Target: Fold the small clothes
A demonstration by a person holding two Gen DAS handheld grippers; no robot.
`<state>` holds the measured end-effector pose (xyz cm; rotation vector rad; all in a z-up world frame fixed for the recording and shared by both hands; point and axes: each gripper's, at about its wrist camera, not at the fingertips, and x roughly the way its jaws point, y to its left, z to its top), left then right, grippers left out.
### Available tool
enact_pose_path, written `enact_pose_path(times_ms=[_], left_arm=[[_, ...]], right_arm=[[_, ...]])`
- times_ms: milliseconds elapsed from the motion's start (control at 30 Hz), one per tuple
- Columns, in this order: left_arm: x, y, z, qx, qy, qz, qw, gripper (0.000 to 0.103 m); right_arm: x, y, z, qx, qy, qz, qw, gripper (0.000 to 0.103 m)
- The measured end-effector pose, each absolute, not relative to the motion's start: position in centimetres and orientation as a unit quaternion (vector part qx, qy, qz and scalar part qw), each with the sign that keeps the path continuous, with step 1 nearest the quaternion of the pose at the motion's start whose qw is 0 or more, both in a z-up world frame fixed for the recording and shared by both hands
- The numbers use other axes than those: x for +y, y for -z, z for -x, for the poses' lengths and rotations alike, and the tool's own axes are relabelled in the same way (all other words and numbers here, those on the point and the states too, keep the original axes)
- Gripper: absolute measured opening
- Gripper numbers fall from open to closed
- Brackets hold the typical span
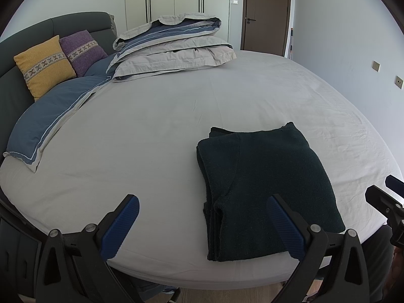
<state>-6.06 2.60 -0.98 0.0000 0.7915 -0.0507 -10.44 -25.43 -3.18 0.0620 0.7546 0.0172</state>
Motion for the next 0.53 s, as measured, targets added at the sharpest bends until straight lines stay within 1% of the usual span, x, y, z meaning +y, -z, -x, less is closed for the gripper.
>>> enact_pose_path(times_ms=[533], left_arm=[[2.33,1.02,6.19,0.378,0.017,-0.013,0.926,0.103]], right_arm=[[-25.49,3.59,10.38,0.371,-0.01,-0.03,0.928,0.1]])
